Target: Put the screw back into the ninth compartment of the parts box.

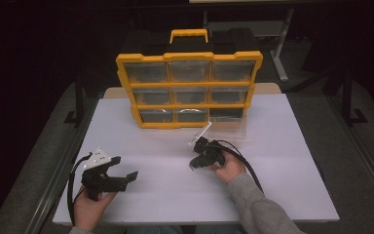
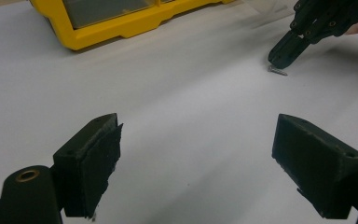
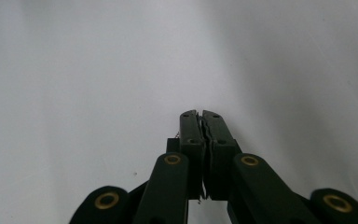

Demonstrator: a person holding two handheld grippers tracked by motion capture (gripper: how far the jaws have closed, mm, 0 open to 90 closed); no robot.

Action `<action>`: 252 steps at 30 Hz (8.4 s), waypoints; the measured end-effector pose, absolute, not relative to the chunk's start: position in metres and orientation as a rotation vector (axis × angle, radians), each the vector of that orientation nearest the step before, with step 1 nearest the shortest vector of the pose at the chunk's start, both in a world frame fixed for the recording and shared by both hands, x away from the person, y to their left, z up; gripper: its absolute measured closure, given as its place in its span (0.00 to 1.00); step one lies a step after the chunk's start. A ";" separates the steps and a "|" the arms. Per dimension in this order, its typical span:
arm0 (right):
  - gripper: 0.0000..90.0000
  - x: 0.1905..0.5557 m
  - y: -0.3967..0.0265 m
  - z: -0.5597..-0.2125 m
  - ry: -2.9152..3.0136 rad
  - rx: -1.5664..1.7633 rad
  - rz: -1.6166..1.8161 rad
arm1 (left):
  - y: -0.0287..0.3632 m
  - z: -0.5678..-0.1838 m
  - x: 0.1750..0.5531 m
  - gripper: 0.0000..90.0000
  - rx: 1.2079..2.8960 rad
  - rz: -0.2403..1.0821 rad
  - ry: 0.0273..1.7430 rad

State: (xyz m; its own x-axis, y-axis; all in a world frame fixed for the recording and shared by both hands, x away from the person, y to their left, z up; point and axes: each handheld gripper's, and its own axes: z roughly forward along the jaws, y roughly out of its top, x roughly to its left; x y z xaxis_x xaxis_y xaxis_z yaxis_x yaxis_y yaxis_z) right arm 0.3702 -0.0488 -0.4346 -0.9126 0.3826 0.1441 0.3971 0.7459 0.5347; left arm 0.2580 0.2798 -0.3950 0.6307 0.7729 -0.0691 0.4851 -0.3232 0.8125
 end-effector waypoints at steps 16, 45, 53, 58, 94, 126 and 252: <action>0.97 0.368 -0.062 -0.407 -2.891 -0.605 -0.984 | 0.280 -0.395 0.257 0.17 1.990 0.424 0.989; 0.97 0.392 -0.107 -0.317 -2.882 -0.637 -1.140 | 0.279 -0.395 0.258 0.17 1.986 0.425 0.989; 0.97 0.400 -0.124 -0.304 -2.877 -0.711 -1.168 | 0.280 -0.395 0.258 0.17 1.982 0.424 0.993; 0.96 0.406 -0.131 -0.305 -2.873 -0.759 -1.173 | 0.280 -0.395 0.258 0.17 1.979 0.425 0.992; 0.89 0.426 -0.154 -0.345 -2.822 -0.972 -1.084 | 0.280 -0.395 0.258 0.17 1.978 0.421 1.000; 0.71 0.365 -0.092 -0.349 -2.847 -0.683 -1.139 | 0.280 -0.395 0.258 0.17 1.986 0.428 0.991; 0.97 0.413 -0.130 -0.296 -2.896 -0.708 -1.149 | 0.280 -0.394 0.259 0.17 1.980 0.431 0.993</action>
State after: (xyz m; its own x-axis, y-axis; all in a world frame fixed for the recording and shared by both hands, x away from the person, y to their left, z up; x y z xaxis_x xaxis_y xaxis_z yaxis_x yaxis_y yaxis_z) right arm 0.4133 -0.1296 -0.2956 -0.9004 0.4207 0.1107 0.3822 0.6436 0.6631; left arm 0.2586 0.2796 -0.3937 0.6241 0.7785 -0.0668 0.4827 -0.3169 0.8164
